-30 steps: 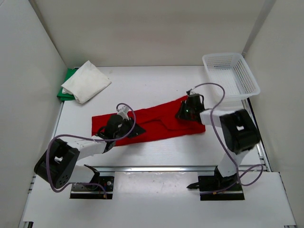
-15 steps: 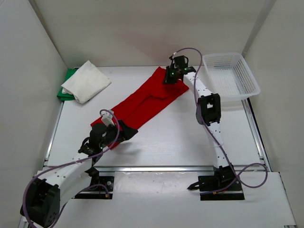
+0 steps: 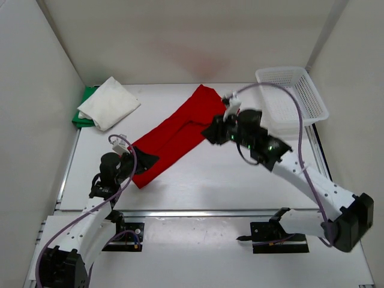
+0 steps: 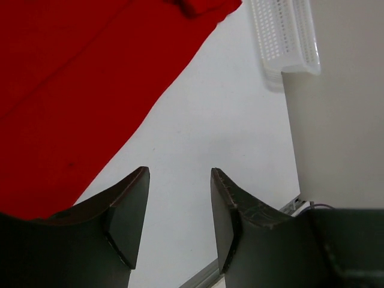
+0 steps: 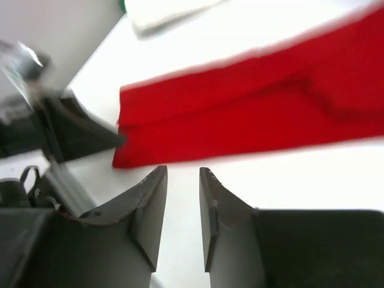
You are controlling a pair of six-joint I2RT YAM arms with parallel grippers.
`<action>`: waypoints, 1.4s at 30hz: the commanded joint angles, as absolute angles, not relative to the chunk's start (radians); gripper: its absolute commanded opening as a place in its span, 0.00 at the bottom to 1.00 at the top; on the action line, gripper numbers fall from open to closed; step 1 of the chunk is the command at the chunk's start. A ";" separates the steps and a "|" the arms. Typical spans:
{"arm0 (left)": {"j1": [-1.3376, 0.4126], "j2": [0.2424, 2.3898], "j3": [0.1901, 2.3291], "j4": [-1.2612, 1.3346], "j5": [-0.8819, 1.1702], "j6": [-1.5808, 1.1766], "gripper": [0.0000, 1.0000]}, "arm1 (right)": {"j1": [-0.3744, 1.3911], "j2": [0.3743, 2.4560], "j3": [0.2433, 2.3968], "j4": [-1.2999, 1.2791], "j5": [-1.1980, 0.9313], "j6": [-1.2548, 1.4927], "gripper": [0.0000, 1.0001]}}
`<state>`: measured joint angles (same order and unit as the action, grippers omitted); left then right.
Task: Fold and stack the t-shirts
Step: Rotate the tshirt 90 degrees
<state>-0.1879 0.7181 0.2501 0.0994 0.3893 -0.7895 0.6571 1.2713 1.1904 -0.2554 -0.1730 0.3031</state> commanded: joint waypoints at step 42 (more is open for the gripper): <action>-0.492 0.819 0.339 -0.093 0.252 -0.586 0.58 | 0.526 1.158 0.295 0.132 -0.255 0.683 0.28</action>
